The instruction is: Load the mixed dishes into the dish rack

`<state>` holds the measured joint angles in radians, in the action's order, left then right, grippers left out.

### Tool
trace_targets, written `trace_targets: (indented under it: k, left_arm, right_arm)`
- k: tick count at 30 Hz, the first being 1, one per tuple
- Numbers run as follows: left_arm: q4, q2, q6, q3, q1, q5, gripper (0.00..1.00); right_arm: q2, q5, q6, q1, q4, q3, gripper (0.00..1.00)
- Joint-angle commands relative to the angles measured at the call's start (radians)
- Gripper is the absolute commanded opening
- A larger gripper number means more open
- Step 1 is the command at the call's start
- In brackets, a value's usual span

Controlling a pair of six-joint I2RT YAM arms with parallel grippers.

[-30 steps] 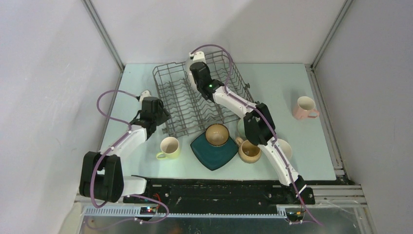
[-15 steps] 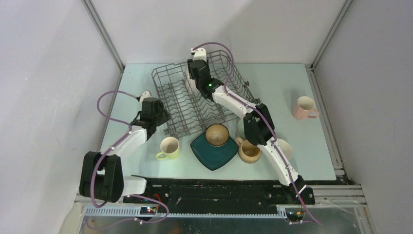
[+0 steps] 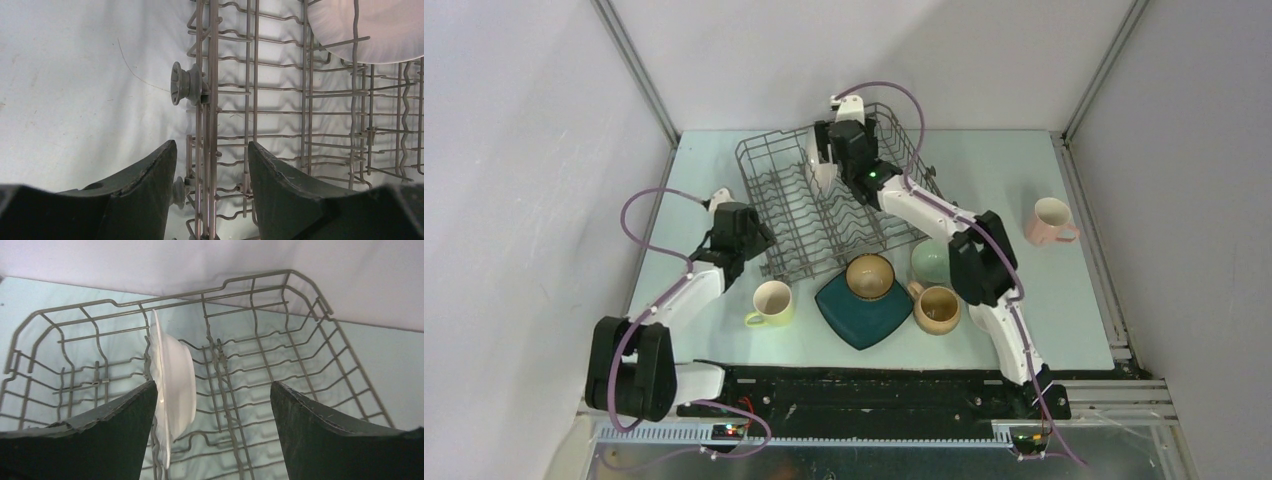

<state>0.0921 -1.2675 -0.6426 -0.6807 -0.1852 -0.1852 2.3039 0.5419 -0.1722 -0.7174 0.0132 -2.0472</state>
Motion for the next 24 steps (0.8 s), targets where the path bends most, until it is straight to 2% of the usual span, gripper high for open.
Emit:
trace_targets:
  k: [1,8,13,18,24]
  left_arm:
    - [-0.012,0.054,0.021,0.006,0.0,-0.036,0.63]
    - [-0.003,0.164,0.008,0.031,0.0,-0.066,0.76]
    - [0.047,0.242,0.003,0.034,-0.002,-0.076,0.84]
    - [0.086,0.34,0.016,0.035,-0.041,-0.047,0.86]
    - [0.194,0.42,0.021,0.028,-0.096,-0.012,0.86]
  right_arm:
    - [-0.198,-0.039,-0.001,0.006,-0.079,0.109,0.87]
    - [-0.403,-0.129,-0.044,0.013,-0.028,0.345,0.86]
    - [-0.554,-0.125,-0.07,-0.005,0.042,0.501,0.84]
    - [-0.645,-0.088,-0.064,-0.072,0.122,0.61,0.83]
    - [-0.775,-0.146,-0.038,-0.178,0.203,0.77,0.78]
